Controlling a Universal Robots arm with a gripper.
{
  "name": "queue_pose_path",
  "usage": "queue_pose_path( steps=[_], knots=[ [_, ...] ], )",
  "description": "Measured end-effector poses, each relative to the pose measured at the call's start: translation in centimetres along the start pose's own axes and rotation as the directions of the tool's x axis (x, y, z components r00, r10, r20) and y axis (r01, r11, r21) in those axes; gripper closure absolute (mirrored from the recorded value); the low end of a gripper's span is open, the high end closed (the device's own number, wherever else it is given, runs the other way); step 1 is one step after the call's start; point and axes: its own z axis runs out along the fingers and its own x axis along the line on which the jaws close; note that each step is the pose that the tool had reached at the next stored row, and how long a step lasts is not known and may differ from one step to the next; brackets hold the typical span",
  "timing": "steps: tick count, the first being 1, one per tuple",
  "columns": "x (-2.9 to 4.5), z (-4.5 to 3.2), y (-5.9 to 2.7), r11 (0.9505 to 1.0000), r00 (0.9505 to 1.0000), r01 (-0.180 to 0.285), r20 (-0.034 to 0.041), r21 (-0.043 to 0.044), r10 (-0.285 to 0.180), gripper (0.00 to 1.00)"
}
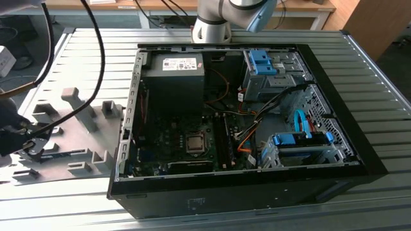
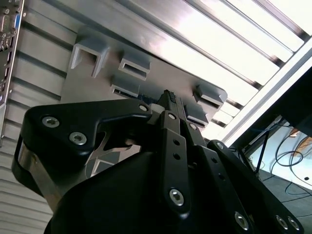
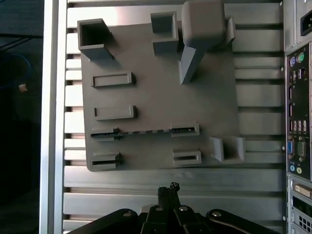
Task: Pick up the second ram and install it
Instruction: 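Reach for the second ram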
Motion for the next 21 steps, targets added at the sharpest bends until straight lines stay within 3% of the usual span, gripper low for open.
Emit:
queue_pose_path(
  steps=[17, 21],
  knots=[
    [-0.14, 2.57, -0.34, 1.0000, 1.0000, 0.000, -0.0001, 0.0000, 0.000, 0.89],
    [-0.07, 2.75, 0.54, 1.0000, 1.0000, 0.000, -0.0002, 0.0000, 0.000, 0.89]
  ],
)
